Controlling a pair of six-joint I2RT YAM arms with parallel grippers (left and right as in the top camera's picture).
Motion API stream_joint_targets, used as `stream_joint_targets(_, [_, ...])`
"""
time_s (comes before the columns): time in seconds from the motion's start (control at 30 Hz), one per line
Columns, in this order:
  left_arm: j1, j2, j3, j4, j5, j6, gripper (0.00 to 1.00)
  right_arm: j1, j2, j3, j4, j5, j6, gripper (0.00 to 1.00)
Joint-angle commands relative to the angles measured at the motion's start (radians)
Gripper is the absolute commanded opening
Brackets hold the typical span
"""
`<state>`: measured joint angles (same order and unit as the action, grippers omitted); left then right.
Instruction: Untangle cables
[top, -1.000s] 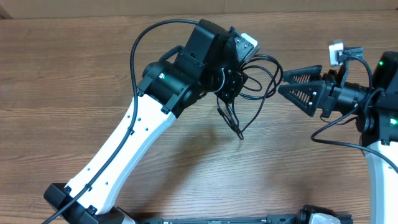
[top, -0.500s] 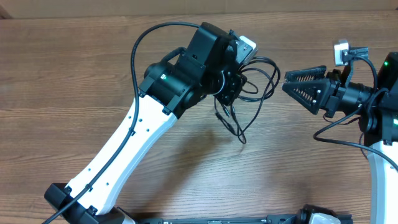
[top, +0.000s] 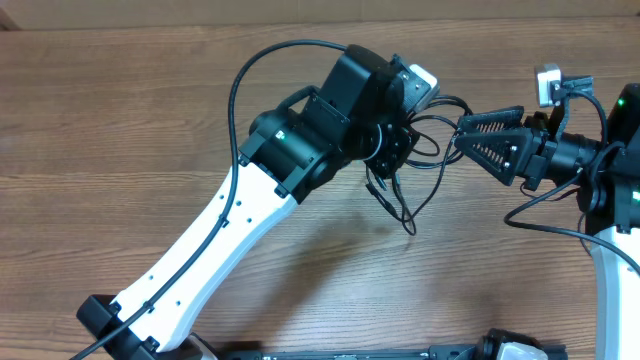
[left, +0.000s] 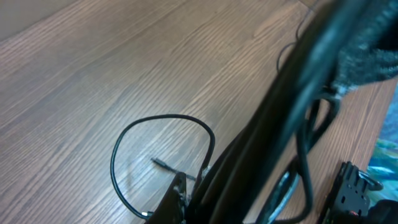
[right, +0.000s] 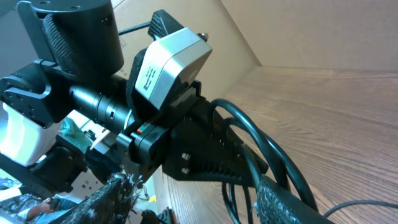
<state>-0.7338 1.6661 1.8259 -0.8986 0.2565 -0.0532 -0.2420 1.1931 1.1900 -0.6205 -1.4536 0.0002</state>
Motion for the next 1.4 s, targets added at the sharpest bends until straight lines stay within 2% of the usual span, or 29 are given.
stream_joint_targets(0.0, [-0.004, -0.01, 0.019, -0.004, 0.002, 0.005, 0.04, 0.0, -0.015, 0.01, 0.006, 0.024, -0.005, 0.62])
stream_joint_targets(0.73, [0.002, -0.031, 0.019, 0.02, 0.01, 0.013, 0.04, -0.001, -0.015, 0.01, 0.002, 0.151, -0.005, 0.63])
stream_joint_targets(0.97, [0.002, -0.043, 0.019, 0.022, 0.1, 0.058, 0.04, 0.0, -0.015, 0.01, 0.002, 0.167, -0.005, 0.63])
stream_joint_targets(1.0, [0.002, -0.043, 0.019, 0.022, 0.105, 0.057, 0.04, -0.001, -0.015, 0.01, 0.002, 0.167, -0.005, 0.61])
stream_joint_targets(1.07, [0.002, -0.043, 0.019, 0.022, 0.11, 0.057, 0.04, 0.0, -0.015, 0.01, 0.002, 0.166, -0.005, 0.5])
stream_joint_targets(1.13, [0.002, -0.043, 0.019, 0.026, 0.11, 0.057, 0.04, 0.0, -0.015, 0.01, -0.002, 0.166, -0.005, 0.3])
stream_joint_targets(1.2, [0.002, -0.043, 0.019, 0.034, 0.109, 0.057, 0.04, 0.0, -0.015, 0.01, -0.007, 0.166, -0.005, 0.06])
stream_joint_targets(1.37, [0.002, -0.043, 0.019, 0.022, 0.08, 0.059, 0.04, 0.0, -0.015, 0.01, 0.014, 0.166, -0.005, 0.04])
